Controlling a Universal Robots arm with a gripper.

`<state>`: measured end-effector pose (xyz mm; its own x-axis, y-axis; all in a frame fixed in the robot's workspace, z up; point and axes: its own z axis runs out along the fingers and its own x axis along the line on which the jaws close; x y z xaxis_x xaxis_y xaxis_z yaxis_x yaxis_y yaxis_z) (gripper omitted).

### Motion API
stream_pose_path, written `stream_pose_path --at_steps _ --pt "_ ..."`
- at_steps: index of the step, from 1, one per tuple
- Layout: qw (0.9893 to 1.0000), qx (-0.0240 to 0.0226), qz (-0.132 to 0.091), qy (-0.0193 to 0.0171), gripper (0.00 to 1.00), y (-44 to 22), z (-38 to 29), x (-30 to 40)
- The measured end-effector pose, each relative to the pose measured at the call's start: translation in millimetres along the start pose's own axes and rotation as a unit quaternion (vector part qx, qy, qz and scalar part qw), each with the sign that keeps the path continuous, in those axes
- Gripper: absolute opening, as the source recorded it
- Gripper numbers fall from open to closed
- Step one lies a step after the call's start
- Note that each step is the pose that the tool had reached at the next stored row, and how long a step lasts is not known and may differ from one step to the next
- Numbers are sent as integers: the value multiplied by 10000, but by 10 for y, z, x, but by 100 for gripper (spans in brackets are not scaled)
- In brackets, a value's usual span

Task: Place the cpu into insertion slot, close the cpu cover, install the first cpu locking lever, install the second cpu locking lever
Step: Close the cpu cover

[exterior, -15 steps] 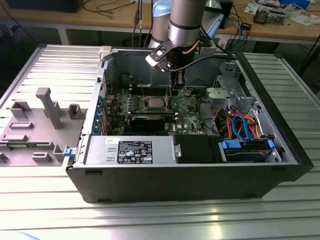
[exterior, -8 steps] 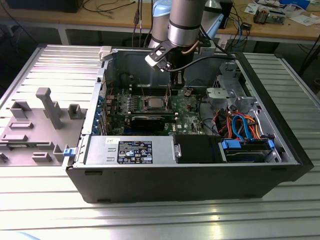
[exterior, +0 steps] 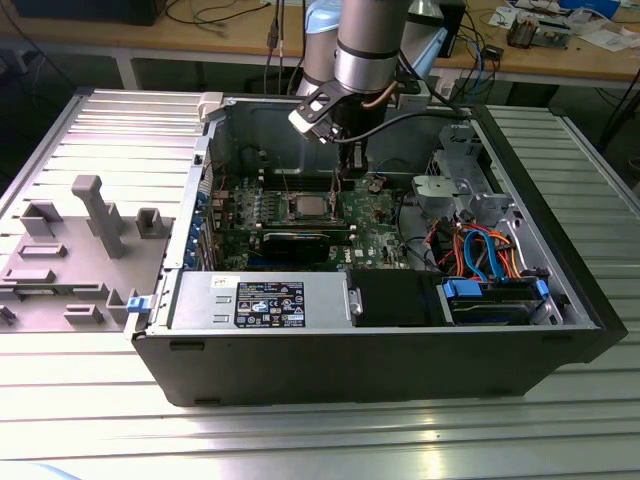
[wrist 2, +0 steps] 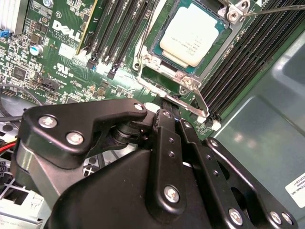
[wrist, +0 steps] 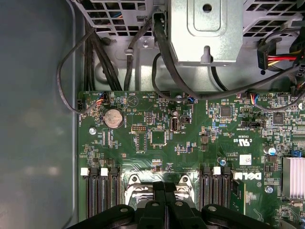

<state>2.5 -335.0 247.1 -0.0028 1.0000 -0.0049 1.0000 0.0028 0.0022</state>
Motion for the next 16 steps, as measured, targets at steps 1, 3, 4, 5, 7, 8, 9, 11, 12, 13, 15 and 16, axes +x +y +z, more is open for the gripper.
stream_pose_path --at_steps 1,3,4,5,7,8,9,11,12,13,15,16 --pt "10000 0 1 0 11 -5 0 0" --pt "10000 0 0 0 11 -10 0 0" --pt "10000 0 0 0 11 -12 0 0" --pt "10000 0 0 0 11 -14 0 0" --pt "10000 0 -1 0 11 -15 0 0" --pt "10000 0 -1 0 11 -15 0 0" --pt "10000 0 -1 0 11 -16 0 0" --pt "10000 0 0 0 11 -16 0 0" --pt "10000 0 0 0 11 -31 0 0" --pt "10000 0 -1 0 11 -31 0 0" --pt "10000 1 0 0 11 -46 5 0" --pt "10000 2 -6 1 11 -71 11 1"
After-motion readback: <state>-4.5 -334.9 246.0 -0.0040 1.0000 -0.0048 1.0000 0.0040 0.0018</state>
